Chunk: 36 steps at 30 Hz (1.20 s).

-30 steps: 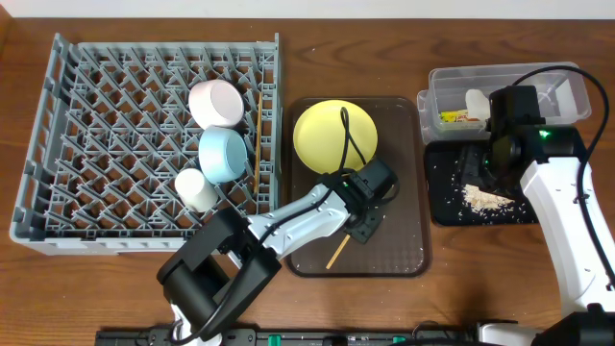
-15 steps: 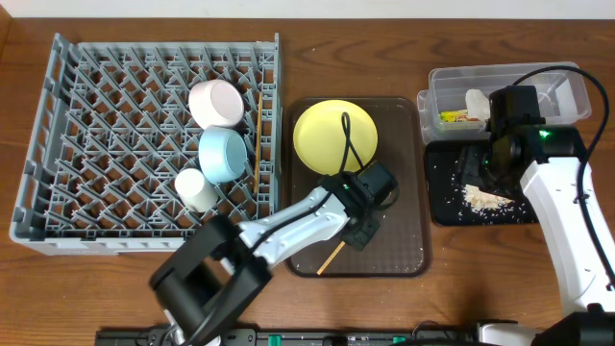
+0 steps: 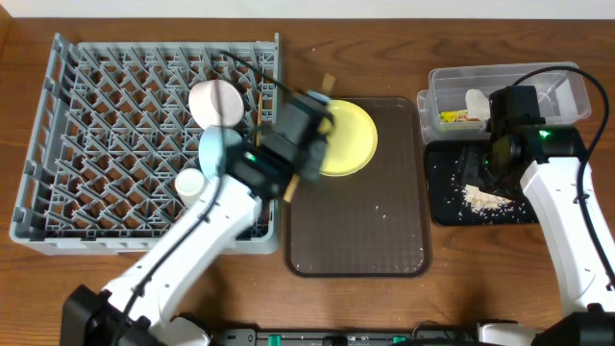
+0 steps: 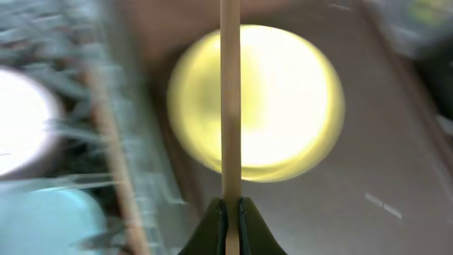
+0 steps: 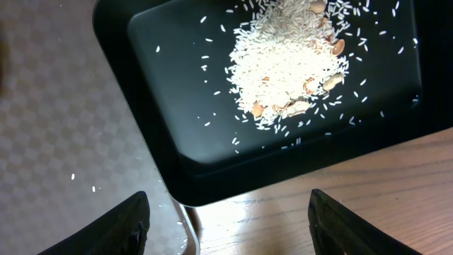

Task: Sort waste into correct bins and load items into the dishwasher rack
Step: 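Carry the second chopstick left and drop it into the rack, then reach the left gripper to the yellow plate and grasp its rim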

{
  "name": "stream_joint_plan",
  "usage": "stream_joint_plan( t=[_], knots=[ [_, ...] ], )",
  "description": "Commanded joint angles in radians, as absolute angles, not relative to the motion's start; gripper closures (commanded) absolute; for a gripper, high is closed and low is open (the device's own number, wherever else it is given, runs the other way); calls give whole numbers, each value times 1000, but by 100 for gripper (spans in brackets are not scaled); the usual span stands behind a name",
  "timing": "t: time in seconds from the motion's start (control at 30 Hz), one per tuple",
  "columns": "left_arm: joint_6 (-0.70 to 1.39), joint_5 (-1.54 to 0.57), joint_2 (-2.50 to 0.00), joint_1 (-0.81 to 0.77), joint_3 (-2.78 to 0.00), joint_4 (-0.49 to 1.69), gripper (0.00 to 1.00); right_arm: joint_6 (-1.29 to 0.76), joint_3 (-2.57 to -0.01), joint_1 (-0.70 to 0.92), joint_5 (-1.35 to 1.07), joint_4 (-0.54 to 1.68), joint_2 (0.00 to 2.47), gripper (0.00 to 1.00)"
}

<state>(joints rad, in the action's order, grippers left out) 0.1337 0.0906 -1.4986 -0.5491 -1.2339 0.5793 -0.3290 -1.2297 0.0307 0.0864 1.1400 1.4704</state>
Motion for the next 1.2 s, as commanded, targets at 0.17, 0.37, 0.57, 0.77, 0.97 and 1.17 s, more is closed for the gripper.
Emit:
stream_joint_plan(
  t=[0.17,0.37,0.57,0.77,0.97,1.17],
  knots=[
    [127,143,-1608,-369,-1238,537,94,-321,-1243,25,97,1142,1453,30],
    [127,142,-1645,-341,-1238,522,57,-321,-1243,25,97,1141,1453,30],
    [127,64,-1588,-352,-1243,505,48,-321,-1243,25,97,1141,1453,30],
    [118,-131,-1566,-417,-1242,484,36,-321,-1243,25,97,1138,1453,30],
    [-17,-129,-1629,-550,-1241,458,34,-321,-1243,25,97,1138,1453,30],
    [-109,-115,-1763,-659,-1241,372,33,-321,-1243,25,97,1141,1453,30]
  ],
)
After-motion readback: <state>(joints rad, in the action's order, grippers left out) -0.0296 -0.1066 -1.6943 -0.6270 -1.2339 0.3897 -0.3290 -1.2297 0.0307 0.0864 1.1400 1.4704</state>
